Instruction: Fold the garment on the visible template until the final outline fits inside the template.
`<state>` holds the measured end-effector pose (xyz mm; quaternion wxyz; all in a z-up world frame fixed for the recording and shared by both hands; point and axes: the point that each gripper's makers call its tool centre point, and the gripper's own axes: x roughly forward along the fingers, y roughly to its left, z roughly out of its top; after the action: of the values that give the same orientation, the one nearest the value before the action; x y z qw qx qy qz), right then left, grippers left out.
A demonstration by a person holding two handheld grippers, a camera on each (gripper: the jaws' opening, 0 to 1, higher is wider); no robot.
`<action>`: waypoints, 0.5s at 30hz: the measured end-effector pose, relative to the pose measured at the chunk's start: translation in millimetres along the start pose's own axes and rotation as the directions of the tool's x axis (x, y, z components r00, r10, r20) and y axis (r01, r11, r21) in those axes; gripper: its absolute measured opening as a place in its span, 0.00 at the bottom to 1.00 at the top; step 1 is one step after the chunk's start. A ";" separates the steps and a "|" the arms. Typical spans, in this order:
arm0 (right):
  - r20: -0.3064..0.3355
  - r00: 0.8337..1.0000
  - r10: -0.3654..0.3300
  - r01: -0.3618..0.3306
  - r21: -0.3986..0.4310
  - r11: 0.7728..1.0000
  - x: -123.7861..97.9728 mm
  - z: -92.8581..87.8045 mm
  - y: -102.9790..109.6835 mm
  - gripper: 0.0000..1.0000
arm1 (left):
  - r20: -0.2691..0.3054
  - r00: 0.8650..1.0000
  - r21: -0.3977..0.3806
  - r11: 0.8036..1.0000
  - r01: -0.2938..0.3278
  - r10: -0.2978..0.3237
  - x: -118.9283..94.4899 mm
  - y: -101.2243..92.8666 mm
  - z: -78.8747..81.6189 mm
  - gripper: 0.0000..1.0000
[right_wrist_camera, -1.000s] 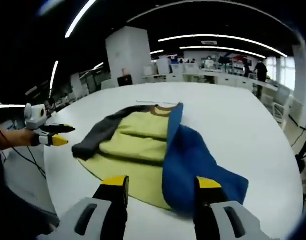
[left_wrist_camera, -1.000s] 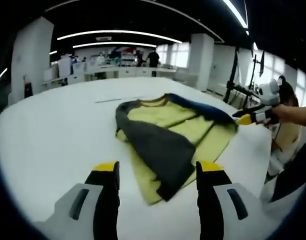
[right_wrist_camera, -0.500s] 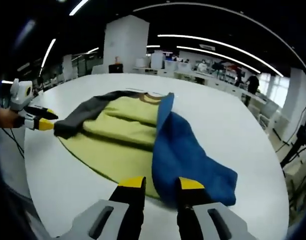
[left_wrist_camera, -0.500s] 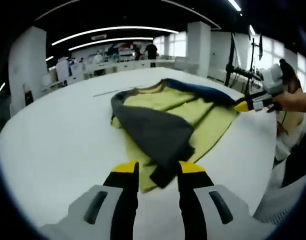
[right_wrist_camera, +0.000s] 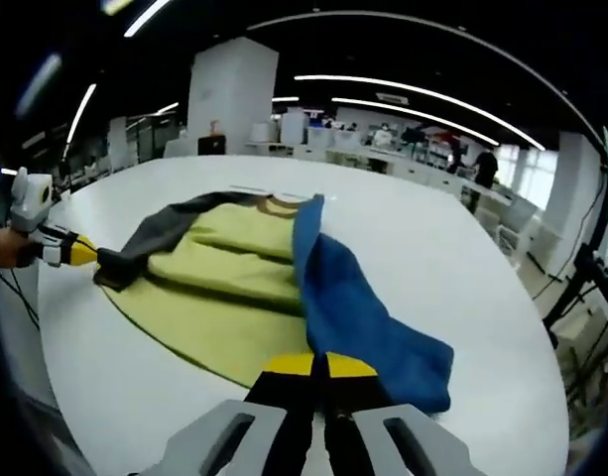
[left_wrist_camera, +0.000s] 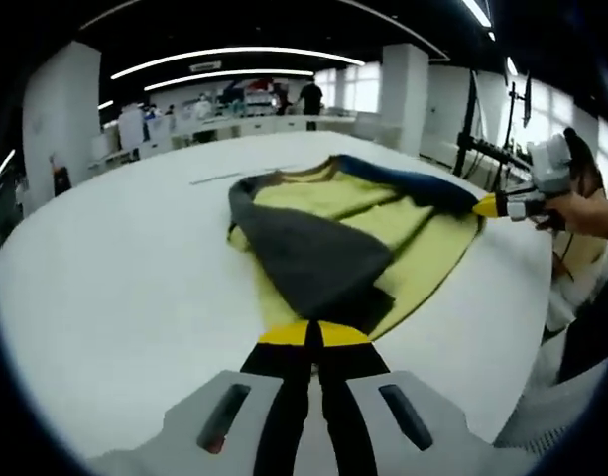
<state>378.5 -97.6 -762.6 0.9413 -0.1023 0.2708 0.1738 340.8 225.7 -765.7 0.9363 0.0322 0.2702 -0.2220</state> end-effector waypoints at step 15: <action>0.080 0.997 0.008 -0.013 0.062 0.998 -24.2 56.0 -33.5 0.00 | 0.064 0.993 -0.149 0.985 -0.091 0.101 -36.6 40.3 36.2 0.00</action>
<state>398.8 -118.9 -699.5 0.9532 -0.0643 0.2388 0.1742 348.4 270.0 -718.3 0.9548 -0.0312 0.2504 -0.1572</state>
